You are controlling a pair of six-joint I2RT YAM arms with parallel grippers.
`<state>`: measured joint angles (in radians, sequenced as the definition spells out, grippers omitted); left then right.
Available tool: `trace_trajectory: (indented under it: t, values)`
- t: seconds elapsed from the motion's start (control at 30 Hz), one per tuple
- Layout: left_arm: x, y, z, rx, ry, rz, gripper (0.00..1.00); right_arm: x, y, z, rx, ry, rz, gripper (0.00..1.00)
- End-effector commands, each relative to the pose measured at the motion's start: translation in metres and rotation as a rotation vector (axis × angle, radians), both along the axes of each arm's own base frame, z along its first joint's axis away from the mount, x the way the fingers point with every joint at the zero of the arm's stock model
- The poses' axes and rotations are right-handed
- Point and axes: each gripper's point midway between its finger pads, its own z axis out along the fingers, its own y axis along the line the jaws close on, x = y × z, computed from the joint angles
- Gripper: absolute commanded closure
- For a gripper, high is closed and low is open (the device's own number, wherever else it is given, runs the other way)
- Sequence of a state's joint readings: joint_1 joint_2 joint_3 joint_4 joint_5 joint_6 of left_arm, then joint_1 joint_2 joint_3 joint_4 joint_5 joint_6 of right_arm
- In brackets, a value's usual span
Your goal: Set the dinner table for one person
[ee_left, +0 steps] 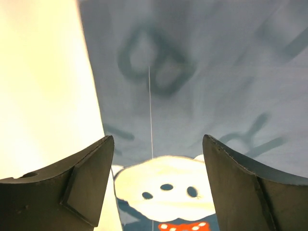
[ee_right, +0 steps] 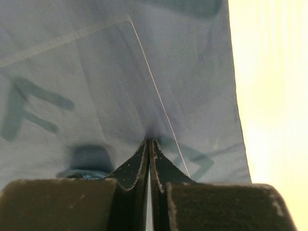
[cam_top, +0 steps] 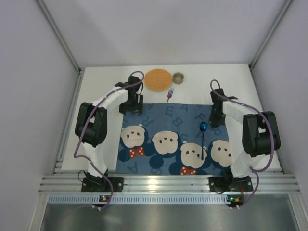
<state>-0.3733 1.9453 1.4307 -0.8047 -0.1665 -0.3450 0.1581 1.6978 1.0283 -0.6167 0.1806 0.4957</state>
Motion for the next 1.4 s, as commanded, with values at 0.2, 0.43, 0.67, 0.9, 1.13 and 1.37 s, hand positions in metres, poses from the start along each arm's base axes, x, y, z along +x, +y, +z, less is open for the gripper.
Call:
trace_trajectory:
  t: [0.2,0.43,0.67,0.9,1.13,1.37]
  values:
    - [0.110,-0.072,0.087,-0.141,-0.305,-0.156,0.20,-0.022,0.010,0.080,-0.021,-0.041,0.029,0.24]
    - [0.141,-0.151,0.067,-0.319,-0.323,-0.229,0.21,-0.038,0.025,0.116,0.028,-0.097,0.069,0.12]
    - [0.144,-0.201,0.041,-0.409,-0.324,-0.281,0.21,-0.074,0.015,0.112,0.012,-0.064,0.069,0.12]
    - [0.151,-0.212,0.022,-0.404,-0.327,-0.283,0.23,-0.089,0.006,0.106,-0.022,-0.038,0.059,0.13]
    - [0.138,-0.188,-0.021,-0.208,-0.267,-0.319,0.35,-0.093,-0.001,0.105,-0.051,-0.030,0.058,0.13]
    - [0.118,-0.176,-0.047,-0.084,-0.216,-0.375,0.39,-0.090,-0.001,0.098,-0.063,-0.004,0.076,0.13]
